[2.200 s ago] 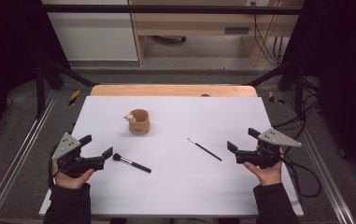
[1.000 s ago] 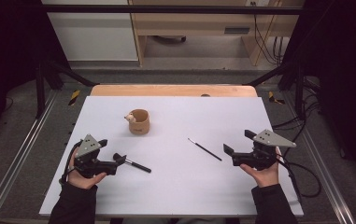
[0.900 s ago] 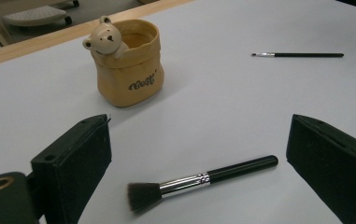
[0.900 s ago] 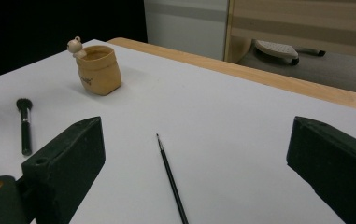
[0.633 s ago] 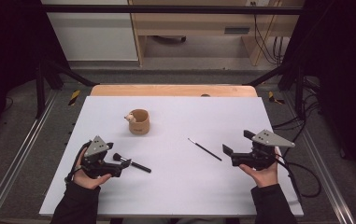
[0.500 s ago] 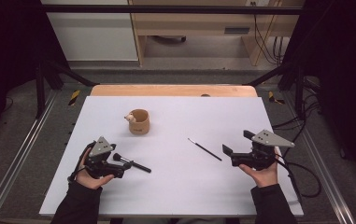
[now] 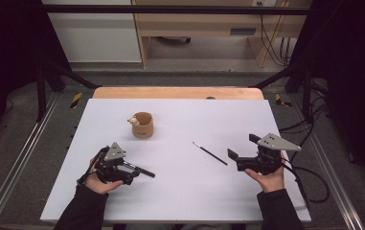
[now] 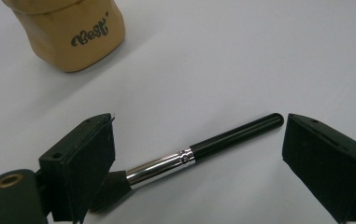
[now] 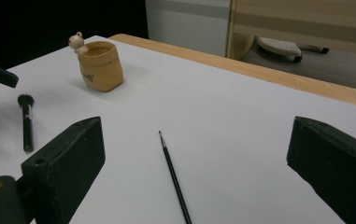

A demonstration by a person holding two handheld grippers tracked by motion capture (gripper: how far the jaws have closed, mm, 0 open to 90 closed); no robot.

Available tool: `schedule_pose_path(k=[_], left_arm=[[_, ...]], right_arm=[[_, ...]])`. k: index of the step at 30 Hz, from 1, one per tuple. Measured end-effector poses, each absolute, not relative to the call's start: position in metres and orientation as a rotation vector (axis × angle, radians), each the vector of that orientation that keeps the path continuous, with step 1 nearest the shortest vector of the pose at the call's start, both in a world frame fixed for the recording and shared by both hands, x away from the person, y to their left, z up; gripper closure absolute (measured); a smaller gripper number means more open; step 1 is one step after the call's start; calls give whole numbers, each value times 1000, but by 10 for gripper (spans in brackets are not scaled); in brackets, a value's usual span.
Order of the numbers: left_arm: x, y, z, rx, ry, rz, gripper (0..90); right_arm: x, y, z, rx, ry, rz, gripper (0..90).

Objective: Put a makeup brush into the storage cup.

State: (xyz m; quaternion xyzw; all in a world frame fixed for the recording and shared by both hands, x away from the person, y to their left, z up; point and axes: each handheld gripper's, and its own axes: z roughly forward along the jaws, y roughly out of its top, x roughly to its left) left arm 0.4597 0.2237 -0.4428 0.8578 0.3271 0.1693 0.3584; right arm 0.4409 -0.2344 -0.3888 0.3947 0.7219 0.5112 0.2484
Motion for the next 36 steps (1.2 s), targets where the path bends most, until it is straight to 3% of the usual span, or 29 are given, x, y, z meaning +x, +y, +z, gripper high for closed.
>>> schedule_pose_path(k=[14,24,36], left_arm=[[465,209,-458,2306,799,413,172],[467,203,-466,2357,786,398,319],[467,203,-467,2371,798,394,373]], right_arm=[[441,-234,-390,1071,1973,1389,47],[441,-234,-390,1071,1976,1386,47],[441,-234,-389,1076,1970,1388,47]])
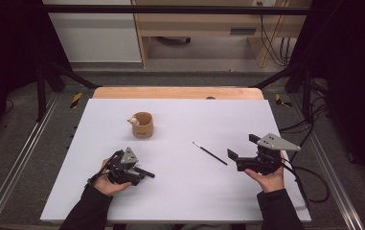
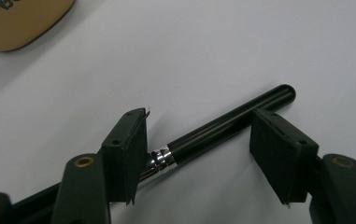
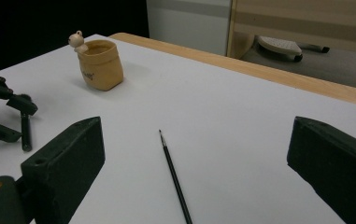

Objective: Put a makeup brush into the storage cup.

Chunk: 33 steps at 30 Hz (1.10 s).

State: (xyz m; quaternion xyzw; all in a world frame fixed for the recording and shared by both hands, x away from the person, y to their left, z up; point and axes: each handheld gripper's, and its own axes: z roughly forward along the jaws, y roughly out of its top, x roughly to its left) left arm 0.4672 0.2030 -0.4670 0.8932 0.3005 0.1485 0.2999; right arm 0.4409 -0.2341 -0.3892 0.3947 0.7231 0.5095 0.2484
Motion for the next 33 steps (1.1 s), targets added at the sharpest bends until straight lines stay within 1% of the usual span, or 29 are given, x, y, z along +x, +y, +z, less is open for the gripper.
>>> schedule_pose_path(k=[3,14,16,21,25,29,33], left_arm=[[467,203,-466,2381,796,390,400],[465,203,-463,2415,811,346,449],[465,203,-463,2417,818,344,478],[464,204,-461,2445,819,329,507],[462,205,-460,2467,804,314,547],[461,204,-459,2491,775,272,614],[460,204,-458,2504,764,245,646]], right_arm=[[441,-234,-389,1075,1971,1387,46],[441,-235,-389,1077,1971,1388,46],[441,-235,-389,1077,1971,1388,46],[441,-235,-389,1076,1971,1387,46],[440,-235,-388,1077,1971,1386,46],[440,-236,-388,1078,1971,1387,46],[440,-236,-388,1078,1971,1386,46]])
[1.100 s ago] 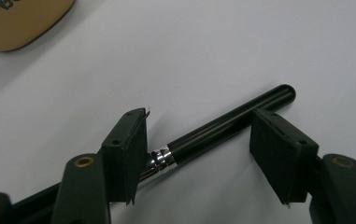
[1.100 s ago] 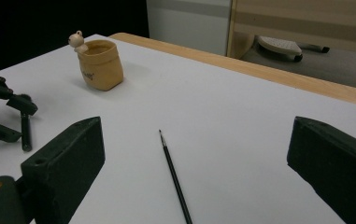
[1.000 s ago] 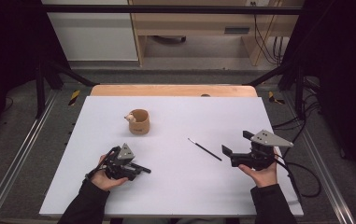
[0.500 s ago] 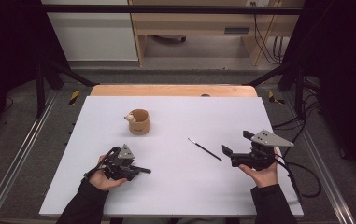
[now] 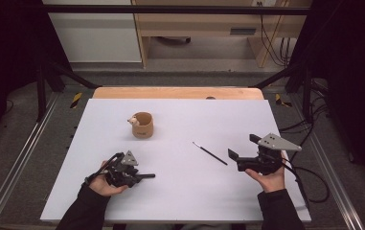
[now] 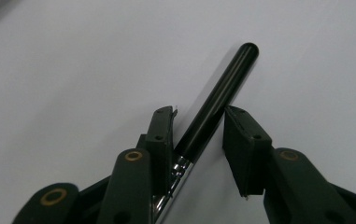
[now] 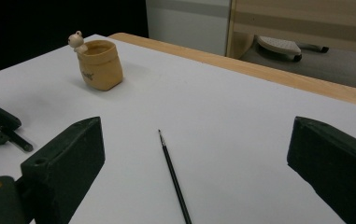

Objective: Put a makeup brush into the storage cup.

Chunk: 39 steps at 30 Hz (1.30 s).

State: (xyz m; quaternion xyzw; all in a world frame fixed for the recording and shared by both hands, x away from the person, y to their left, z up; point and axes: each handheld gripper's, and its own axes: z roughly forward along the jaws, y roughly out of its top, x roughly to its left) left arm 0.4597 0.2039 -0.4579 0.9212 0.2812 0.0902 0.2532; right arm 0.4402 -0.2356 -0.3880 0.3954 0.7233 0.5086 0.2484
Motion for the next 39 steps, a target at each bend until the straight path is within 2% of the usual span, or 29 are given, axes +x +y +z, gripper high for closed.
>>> schedule_pose_path(k=[11,17,24,26,28,29,31,36,39], left_arm=[[458,204,-456,2514,770,184,730],[457,202,-455,2521,780,194,787],[457,201,-455,2524,795,197,785],[458,201,-455,2526,792,226,758],[457,202,-453,2520,786,218,672],[457,202,-452,2514,787,220,672],[457,203,-449,2512,779,223,618],[456,201,-445,2550,775,228,561],[457,200,-446,2576,785,226,557]], right_arm=[[440,-236,-388,1075,1970,1387,46],[440,-236,-388,1074,1970,1388,46],[440,-236,-388,1074,1972,1388,46],[440,-236,-388,1074,1973,1388,46],[440,-236,-388,1073,1974,1387,46],[440,-236,-388,1073,1974,1387,46],[440,-236,-387,1077,1971,1388,46],[440,-237,-387,1076,1972,1389,46],[440,-237,-387,1076,1972,1389,46]])
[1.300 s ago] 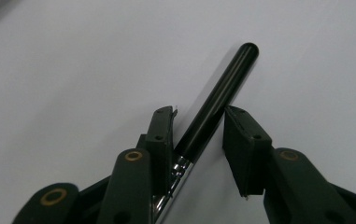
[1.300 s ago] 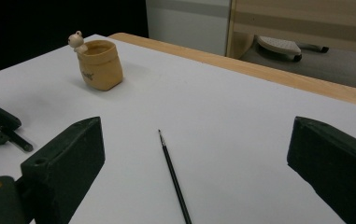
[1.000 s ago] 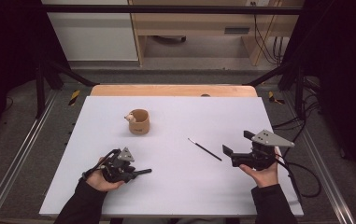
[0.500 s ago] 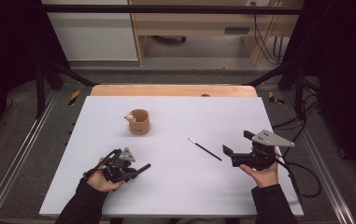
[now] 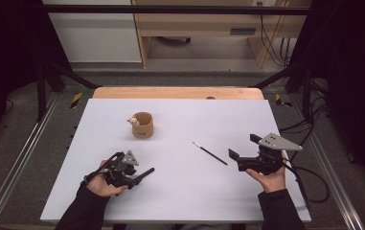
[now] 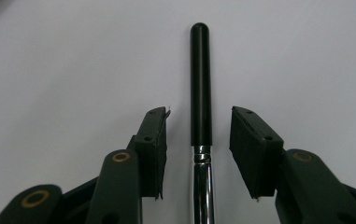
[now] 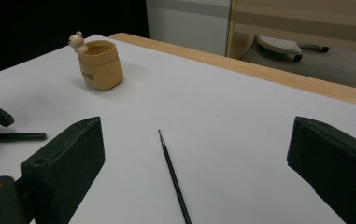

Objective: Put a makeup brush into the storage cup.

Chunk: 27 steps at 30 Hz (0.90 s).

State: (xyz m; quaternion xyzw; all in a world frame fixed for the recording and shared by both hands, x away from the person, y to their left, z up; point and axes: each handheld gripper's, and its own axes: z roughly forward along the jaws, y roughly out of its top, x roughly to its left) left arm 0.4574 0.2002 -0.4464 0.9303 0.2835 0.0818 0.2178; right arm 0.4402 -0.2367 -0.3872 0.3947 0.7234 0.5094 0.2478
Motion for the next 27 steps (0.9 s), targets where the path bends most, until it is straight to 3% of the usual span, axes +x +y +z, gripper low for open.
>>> schedule_pose_path(k=[6,27], left_arm=[[458,199,-449,2626,773,210,570],[457,189,-448,2678,786,168,751]], right_arm=[[441,-237,-387,1071,1982,1383,45],[441,-235,-388,1073,1995,1378,44]])
